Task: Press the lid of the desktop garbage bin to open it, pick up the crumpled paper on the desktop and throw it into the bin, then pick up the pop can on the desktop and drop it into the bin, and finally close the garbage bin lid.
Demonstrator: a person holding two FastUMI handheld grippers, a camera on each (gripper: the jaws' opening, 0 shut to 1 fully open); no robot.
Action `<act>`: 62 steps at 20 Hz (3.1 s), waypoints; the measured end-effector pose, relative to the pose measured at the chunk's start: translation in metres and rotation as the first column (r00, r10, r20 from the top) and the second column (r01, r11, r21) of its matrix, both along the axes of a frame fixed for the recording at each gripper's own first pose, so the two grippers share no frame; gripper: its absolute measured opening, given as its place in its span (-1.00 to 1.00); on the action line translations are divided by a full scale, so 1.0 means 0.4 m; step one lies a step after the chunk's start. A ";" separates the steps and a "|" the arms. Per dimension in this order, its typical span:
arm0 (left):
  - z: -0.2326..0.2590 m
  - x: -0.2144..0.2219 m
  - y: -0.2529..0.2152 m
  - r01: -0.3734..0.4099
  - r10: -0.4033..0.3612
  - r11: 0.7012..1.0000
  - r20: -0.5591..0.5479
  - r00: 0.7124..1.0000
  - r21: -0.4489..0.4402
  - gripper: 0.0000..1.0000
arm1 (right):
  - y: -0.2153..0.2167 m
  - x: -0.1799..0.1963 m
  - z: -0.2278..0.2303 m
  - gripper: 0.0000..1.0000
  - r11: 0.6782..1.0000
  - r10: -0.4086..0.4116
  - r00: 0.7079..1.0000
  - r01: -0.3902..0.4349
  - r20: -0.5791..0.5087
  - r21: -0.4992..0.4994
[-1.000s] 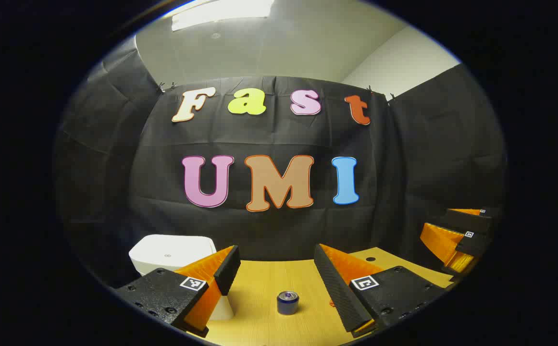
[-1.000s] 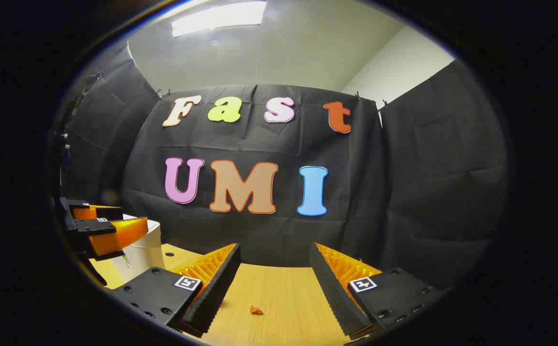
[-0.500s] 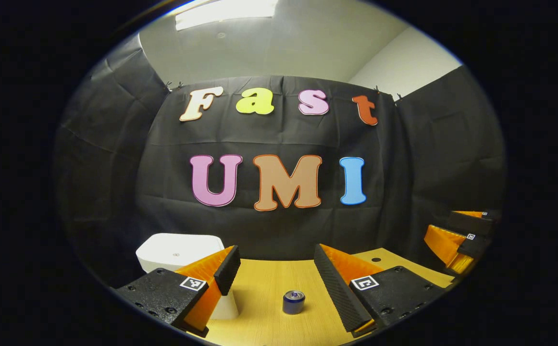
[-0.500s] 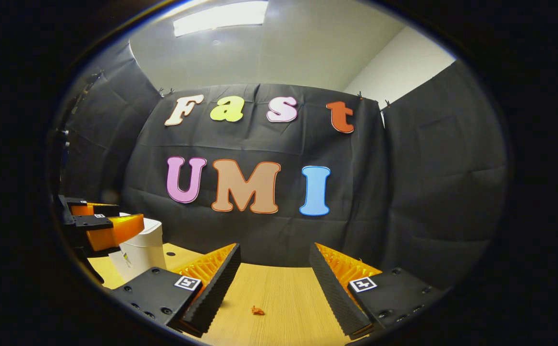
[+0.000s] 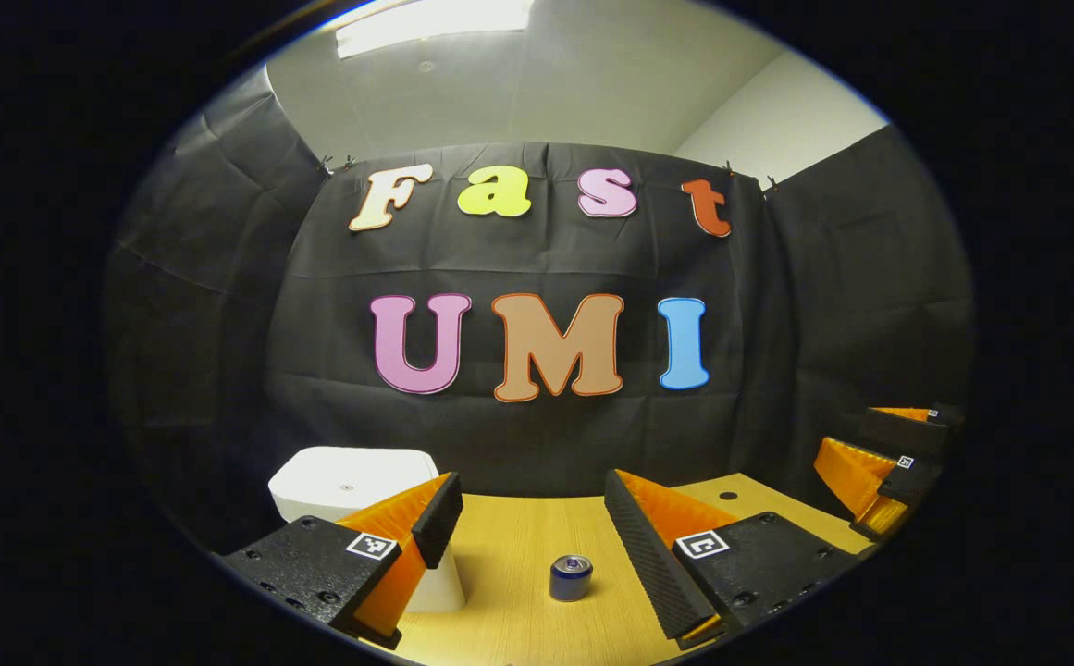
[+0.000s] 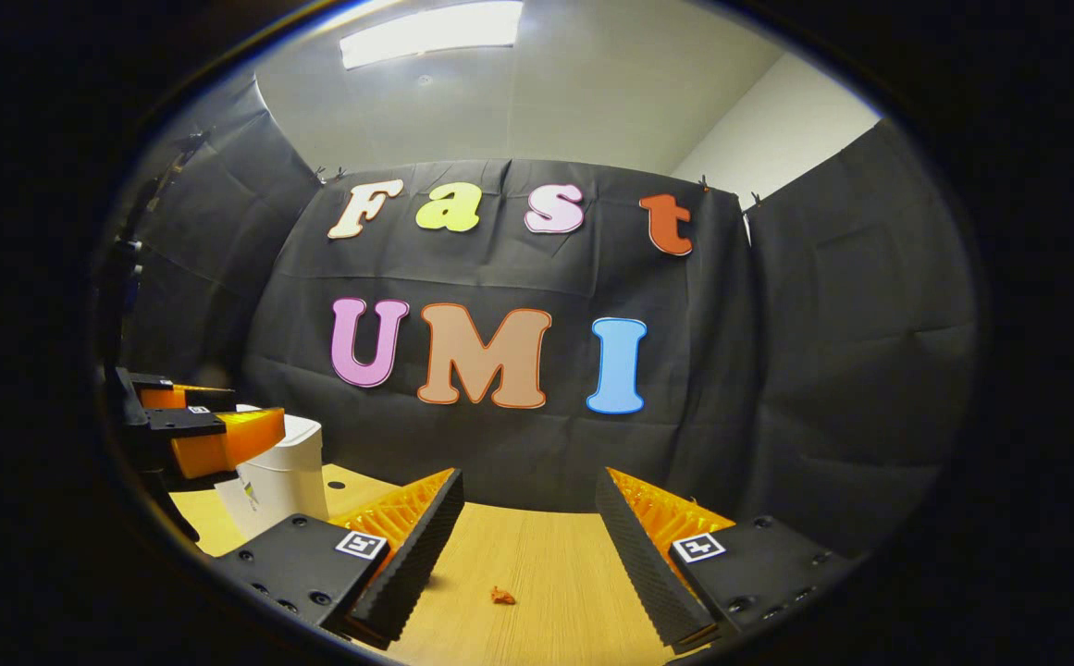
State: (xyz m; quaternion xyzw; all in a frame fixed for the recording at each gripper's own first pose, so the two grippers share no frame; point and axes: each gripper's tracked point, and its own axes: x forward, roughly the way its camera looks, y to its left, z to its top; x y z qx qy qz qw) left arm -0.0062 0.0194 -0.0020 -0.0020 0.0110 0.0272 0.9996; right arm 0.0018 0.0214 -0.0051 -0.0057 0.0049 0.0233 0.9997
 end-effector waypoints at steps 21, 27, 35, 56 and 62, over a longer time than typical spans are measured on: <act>0.003 -0.010 0.054 -0.054 0.054 0.999 0.008 0.999 -0.006 0.87 | 0.032 0.008 0.001 1.00 1.000 0.027 1.000 -0.027 0.007 -0.005; 0.031 -0.006 0.075 -0.063 0.064 0.998 0.051 0.997 -0.026 0.86 | 0.036 0.005 -0.011 0.92 0.999 0.034 0.999 -0.034 -0.006 0.001; 0.034 0.010 0.179 -0.142 0.144 0.990 0.067 0.987 -0.025 0.86 | 0.051 0.019 -0.013 0.92 0.999 0.051 0.999 -0.051 -0.006 -0.003; -0.162 0.180 0.499 -0.304 0.304 0.952 -0.022 0.952 0.037 -1.00 | 0.046 0.004 -0.061 0.92 0.995 -0.015 0.997 0.008 -0.072 -0.096; -0.216 0.179 0.489 -0.285 0.285 0.958 -0.073 0.956 0.019 -1.00 | 0.048 -0.005 -0.073 1.00 0.995 -0.015 0.996 0.007 -0.087 -0.099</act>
